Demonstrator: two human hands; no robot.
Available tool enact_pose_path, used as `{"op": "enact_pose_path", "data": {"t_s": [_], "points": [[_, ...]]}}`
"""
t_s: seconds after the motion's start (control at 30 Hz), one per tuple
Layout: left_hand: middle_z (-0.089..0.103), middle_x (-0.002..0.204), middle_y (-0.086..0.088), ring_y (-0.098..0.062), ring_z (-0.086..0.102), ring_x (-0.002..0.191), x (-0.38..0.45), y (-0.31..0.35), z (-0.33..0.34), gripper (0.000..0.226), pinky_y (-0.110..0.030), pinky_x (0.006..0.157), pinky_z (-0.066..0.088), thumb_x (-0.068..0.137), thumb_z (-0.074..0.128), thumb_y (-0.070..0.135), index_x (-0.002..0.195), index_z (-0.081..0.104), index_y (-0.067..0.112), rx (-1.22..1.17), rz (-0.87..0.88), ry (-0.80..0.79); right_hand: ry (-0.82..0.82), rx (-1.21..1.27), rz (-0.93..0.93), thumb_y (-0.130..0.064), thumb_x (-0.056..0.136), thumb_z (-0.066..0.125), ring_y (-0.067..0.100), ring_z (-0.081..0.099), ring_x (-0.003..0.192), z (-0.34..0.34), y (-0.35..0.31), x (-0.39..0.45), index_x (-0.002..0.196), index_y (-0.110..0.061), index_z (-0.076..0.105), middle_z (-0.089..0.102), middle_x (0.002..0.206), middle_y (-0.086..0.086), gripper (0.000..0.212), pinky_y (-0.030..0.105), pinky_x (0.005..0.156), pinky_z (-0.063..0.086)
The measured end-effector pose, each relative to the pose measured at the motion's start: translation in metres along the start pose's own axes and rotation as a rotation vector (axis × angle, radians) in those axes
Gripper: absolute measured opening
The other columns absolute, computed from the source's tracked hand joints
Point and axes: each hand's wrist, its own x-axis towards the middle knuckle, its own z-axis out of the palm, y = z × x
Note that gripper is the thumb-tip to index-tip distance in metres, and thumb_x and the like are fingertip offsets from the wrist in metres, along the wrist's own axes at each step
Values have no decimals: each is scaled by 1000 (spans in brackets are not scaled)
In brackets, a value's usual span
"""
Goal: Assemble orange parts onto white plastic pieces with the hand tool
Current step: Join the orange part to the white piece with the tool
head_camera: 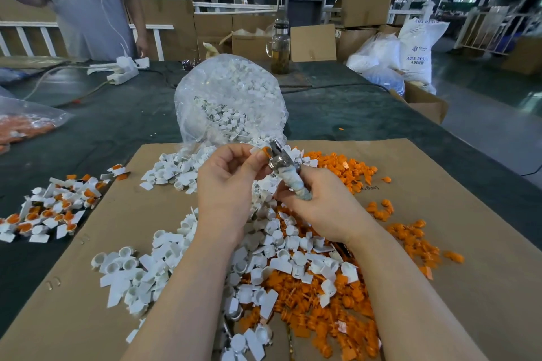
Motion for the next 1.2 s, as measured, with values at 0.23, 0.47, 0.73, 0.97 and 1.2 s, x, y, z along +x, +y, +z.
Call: {"op": "enact_pose_path", "data": {"t_s": [0.23, 0.47, 0.73, 0.97, 1.2], "points": [[68, 62, 8, -3, 63, 57, 0, 1, 0, 14, -16, 61, 53, 87, 68, 0, 78, 65, 11, 2, -4, 17, 32, -71, -9, -22, 90, 65, -1, 52, 58, 6, 3, 3, 80, -28, 54, 54, 67, -11, 16, 16, 49, 38], [77, 79, -1, -10, 73, 73, 5, 3, -8, 3, -20, 68, 59, 87, 68, 6, 91, 68, 7, -242, -235, 168, 96, -211, -25, -35, 90, 63, 5, 51, 62, 9, 2, 1, 75, -35, 42, 53, 70, -13, 25, 20, 52, 32], [72, 101, -11, -13, 75, 81, 25, 9, -65, 22, -25, 70, 61, 104, 43, 4, 121, 56, 2, -957, -399, 797, 164, -306, 23, -39, 90, 60, 12, 53, 62, 3, 6, 0, 81, -21, 50, 57, 70, -5, 22, 34, 54, 44], [75, 86, 0, -4, 69, 71, 22, 10, -57, 8, -16, 64, 56, 97, 60, 14, 96, 64, 8, -668, -450, 598, 178, -345, 30, -41, 90, 59, 12, 55, 64, 2, 7, 1, 86, -21, 52, 60, 73, -6, 21, 36, 57, 48], [74, 84, 11, -6, 57, 69, 6, 11, -23, 49, -23, 64, 46, 50, 84, 46, 95, 77, 27, 55, -383, -254, 173, -369, -54, -31, 88, 61, 12, 53, 60, 5, 2, 1, 85, -21, 51, 56, 68, -6, 14, 37, 56, 48]]}}
